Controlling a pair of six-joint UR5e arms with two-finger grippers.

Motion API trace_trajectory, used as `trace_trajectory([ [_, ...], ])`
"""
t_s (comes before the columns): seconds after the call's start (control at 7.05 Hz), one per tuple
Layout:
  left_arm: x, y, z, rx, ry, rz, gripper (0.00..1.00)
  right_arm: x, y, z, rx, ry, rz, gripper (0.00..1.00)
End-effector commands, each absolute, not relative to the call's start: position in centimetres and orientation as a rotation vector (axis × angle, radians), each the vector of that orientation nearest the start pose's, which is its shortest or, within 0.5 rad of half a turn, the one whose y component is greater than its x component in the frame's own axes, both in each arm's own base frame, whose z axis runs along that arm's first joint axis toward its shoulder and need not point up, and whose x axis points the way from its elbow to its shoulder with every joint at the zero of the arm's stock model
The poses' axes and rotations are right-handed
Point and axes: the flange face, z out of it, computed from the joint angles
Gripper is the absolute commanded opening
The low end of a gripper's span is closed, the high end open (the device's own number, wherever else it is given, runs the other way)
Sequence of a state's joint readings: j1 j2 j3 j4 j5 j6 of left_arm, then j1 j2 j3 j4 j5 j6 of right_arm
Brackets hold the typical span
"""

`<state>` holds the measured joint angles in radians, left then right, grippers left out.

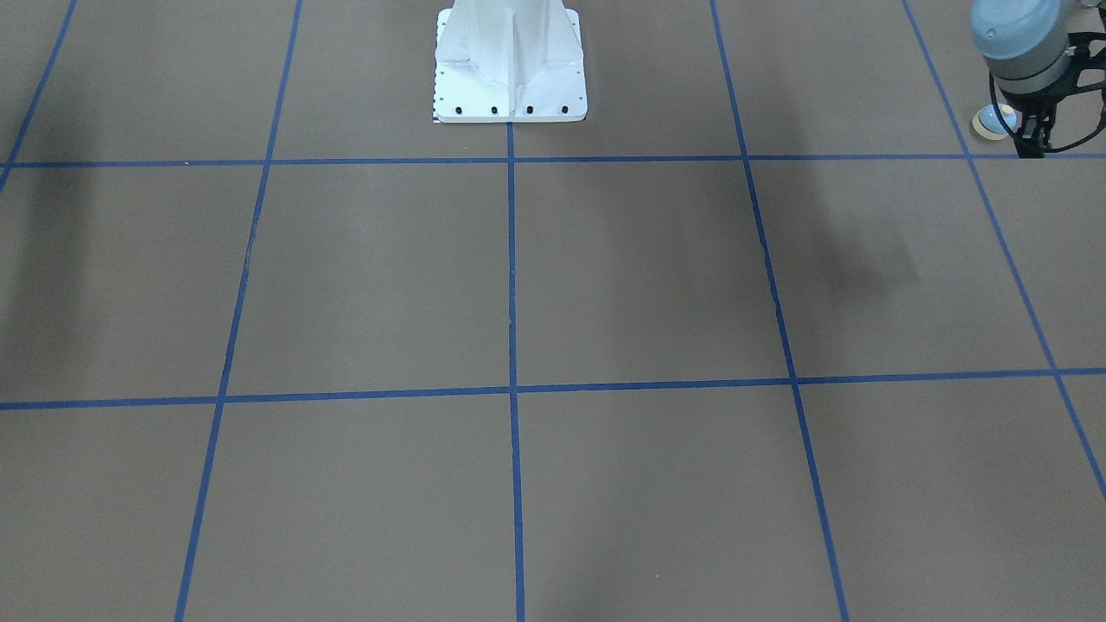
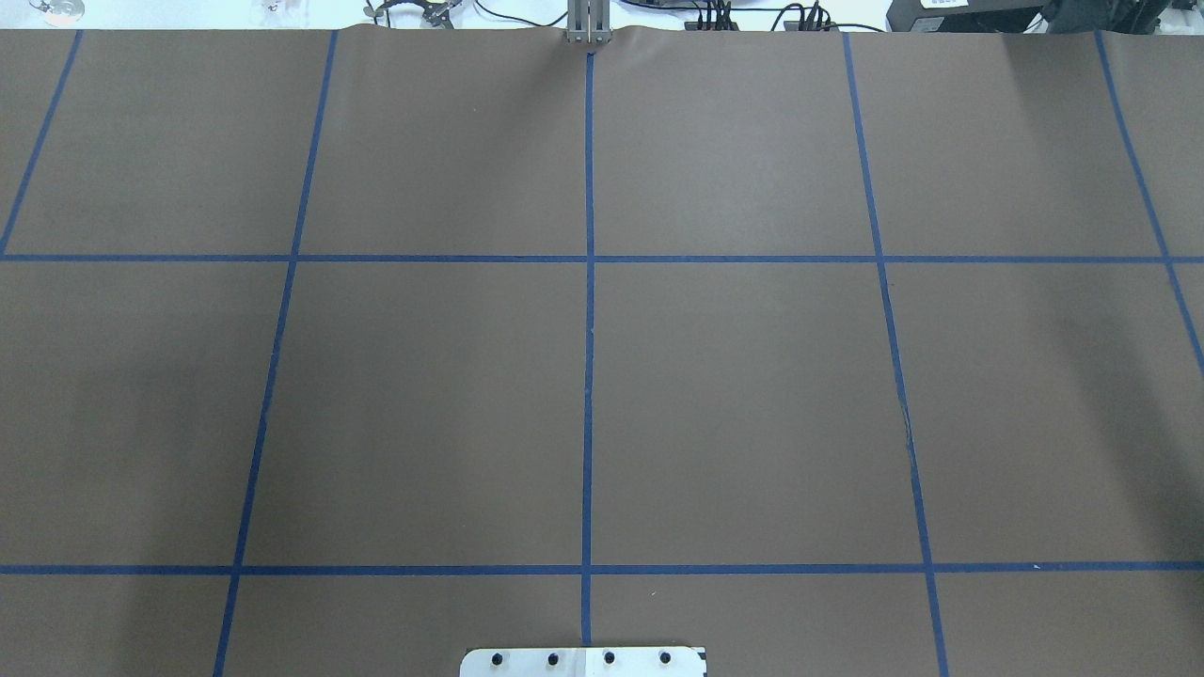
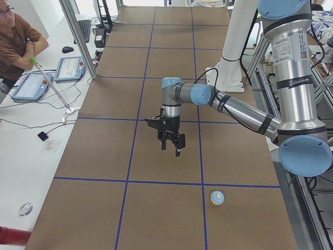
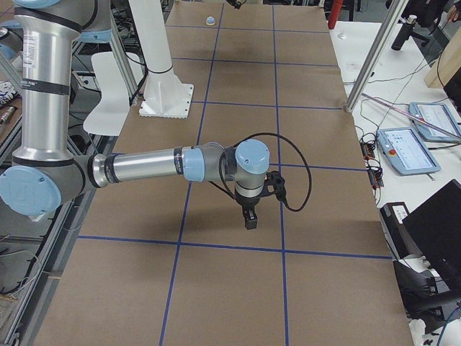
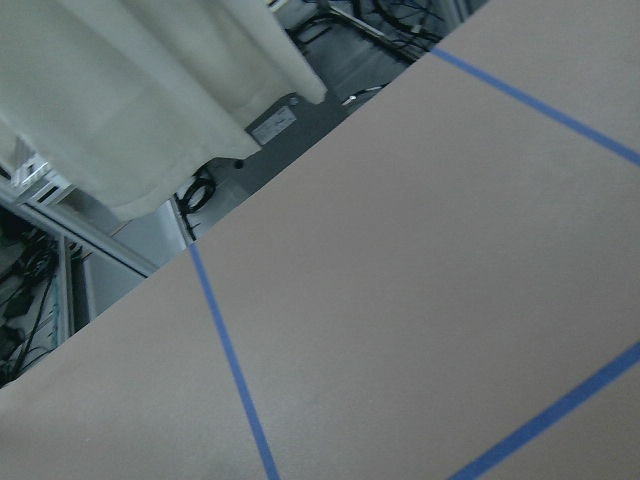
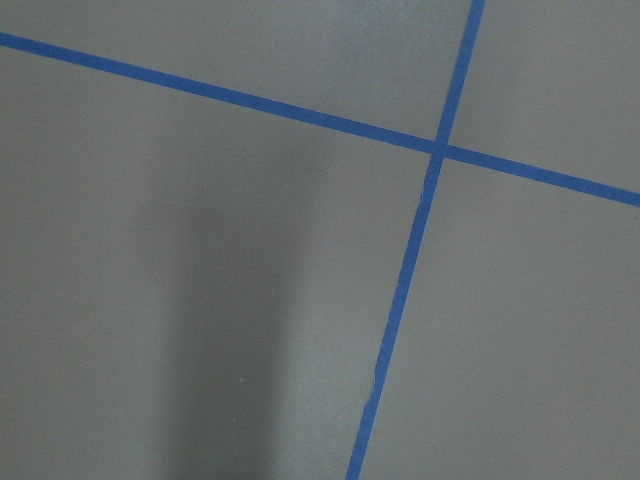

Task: Place and press bell with both arms

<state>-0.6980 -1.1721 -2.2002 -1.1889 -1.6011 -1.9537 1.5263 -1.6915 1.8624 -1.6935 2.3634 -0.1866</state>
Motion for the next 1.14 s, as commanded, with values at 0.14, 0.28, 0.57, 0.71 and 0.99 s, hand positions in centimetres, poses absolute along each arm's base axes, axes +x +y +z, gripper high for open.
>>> trace_trajectory([
  [0.14,16.1,-22.9,63.7,0.040,-0.346,-1.357,1.00,4.2,-44.2,57.7,0.105,-0.797,-0.223,1.00],
  [0.28,17.7,-21.3,65.3,0.081,-0.377,-1.398,1.00,4.2,-44.5,57.4,0.111,-0.800,-0.225,1.00],
  [0.57,19.4,-19.8,67.8,0.122,-0.377,-1.441,1.00,4.2,-44.7,57.2,0.115,-0.800,-0.227,1.00],
  [0.71,19.8,-19.3,69.8,0.132,-0.373,-1.444,1.00,4.2,-44.7,57.2,0.114,-0.800,-0.226,1.00],
  [0.99,20.7,-18.6,72.5,0.143,-0.355,-1.441,1.00,4.2,-44.7,57.2,0.114,-0.800,-0.226,1.00],
])
